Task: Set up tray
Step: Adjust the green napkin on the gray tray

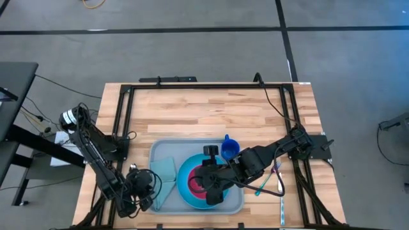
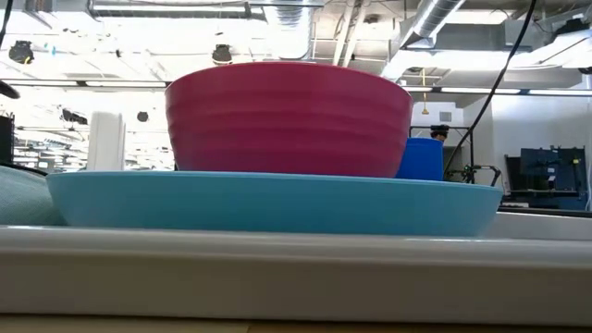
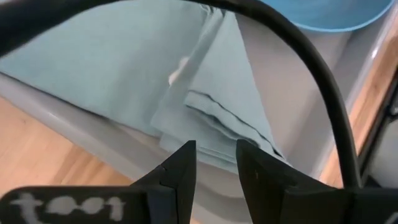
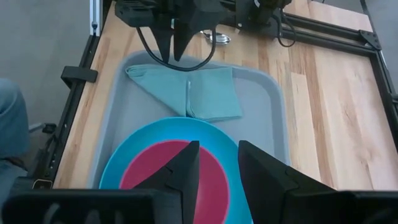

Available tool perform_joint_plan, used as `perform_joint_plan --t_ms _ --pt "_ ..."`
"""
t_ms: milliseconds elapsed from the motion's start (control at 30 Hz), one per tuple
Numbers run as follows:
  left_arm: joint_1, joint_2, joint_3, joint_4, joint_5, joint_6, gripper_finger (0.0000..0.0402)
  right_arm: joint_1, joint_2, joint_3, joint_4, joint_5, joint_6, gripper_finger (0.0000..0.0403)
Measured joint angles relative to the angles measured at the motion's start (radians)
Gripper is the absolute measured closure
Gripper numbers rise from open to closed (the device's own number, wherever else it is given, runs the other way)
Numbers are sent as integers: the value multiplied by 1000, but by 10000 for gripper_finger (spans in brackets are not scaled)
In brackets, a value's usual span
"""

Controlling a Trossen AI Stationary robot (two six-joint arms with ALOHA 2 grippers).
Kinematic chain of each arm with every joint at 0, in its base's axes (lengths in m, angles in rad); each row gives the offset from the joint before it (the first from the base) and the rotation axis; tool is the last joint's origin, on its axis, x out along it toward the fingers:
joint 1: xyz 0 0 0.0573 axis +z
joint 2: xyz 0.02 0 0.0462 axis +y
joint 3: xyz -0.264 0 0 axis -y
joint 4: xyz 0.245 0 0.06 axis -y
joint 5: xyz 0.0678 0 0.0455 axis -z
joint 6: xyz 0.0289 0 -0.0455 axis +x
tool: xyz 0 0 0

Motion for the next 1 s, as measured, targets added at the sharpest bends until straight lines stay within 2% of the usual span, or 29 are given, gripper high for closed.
perform_joint_plan --t_ms 233,467,667,733,800,900,1000 --pt "-9 0 0 -2 76 -132 299 0 0 0 -10 0 0 301" --pt "-21 8 -3 -3 -16 -134 299 0 0 0 -10 0 0 301" --pt "-32 8 -3 8 -29 -221 299 2 0 0 -10 0 1 301" --pt "-47 8 -3 35 -78 -205 299 2 0 0 -10 0 1 301" --pt "-61 8 -3 62 -123 -126 299 2 0 0 -10 0 1 301" --pt "-67 8 -3 93 -110 -19 299 2 0 0 -10 0 1 301" --pt "-66 8 -3 126 -108 -2 299 2 0 0 -10 0 1 301"
